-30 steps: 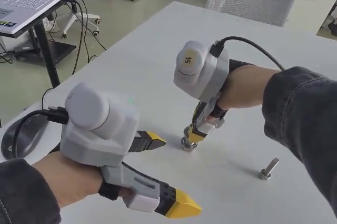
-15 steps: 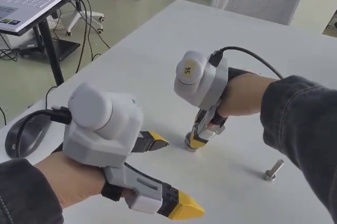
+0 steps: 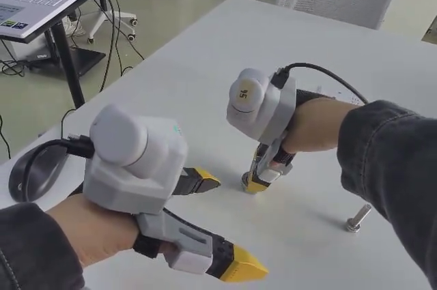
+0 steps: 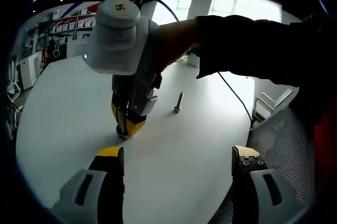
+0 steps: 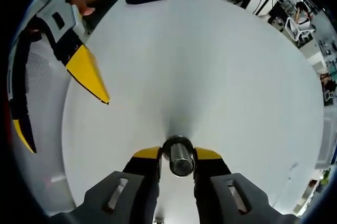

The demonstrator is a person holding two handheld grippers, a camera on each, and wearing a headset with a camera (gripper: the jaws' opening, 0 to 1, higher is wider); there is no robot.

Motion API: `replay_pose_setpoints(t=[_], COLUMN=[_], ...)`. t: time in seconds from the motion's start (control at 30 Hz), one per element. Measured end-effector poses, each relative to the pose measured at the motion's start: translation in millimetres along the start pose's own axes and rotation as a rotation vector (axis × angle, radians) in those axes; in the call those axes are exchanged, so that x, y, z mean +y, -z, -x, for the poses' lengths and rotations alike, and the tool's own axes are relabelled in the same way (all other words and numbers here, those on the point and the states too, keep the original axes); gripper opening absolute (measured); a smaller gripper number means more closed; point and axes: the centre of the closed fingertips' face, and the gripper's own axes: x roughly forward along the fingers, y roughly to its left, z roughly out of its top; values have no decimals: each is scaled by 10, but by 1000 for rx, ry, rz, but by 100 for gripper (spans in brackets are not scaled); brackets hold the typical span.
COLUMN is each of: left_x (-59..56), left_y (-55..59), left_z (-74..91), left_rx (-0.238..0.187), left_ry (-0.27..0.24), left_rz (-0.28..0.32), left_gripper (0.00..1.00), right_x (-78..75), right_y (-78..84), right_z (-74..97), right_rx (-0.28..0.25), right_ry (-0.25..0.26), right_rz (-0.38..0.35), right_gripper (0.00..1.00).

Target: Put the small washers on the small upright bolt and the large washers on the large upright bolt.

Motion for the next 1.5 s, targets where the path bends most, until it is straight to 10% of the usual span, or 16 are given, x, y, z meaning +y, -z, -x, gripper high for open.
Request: replay_pose_setpoints(t=[1.5], left_x=[-34], left_y=[30], left_z=[5], left_rx=[11], left_ry=[11], left_rz=[-10], left_gripper=[84], right_x=[14], right_y=[228], right_z=[276], right_rx=[-48], right_ry=[30], right_rz=[-96], right_gripper=[44])
